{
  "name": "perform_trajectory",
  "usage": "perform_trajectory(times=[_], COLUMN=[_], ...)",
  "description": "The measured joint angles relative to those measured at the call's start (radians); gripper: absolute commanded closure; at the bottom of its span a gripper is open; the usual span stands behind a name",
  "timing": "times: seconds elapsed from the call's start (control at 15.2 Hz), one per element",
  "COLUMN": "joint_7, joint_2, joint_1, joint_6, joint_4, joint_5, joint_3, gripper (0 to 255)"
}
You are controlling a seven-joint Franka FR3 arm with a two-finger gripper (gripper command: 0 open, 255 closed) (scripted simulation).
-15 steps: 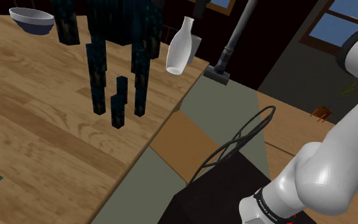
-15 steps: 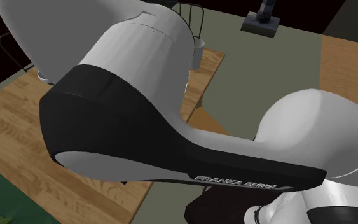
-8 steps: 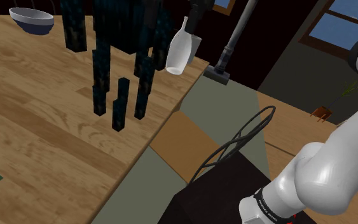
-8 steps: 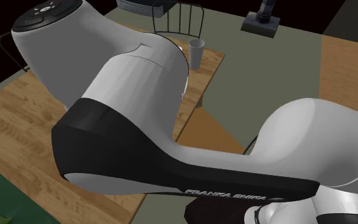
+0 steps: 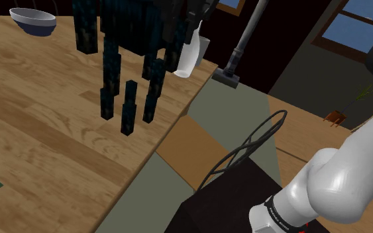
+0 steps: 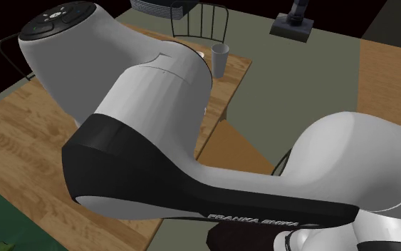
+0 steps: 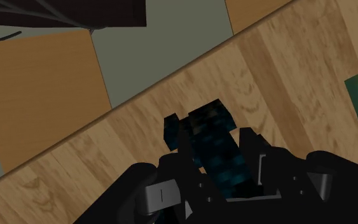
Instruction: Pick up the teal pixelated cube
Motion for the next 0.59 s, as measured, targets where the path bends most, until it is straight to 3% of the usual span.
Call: perform_trajectory(times=[0.33,0.59], joint_7=[0.002,0.025], joint_2=[0.004,0.054], joint_1=[0.001,0.019], joint_6=[-0.007,-0.075], joint_4=[0.01,0.118], joint_5=[-0.002,-0.032], joint_3=[0.001,0.016], gripper=[255,255])
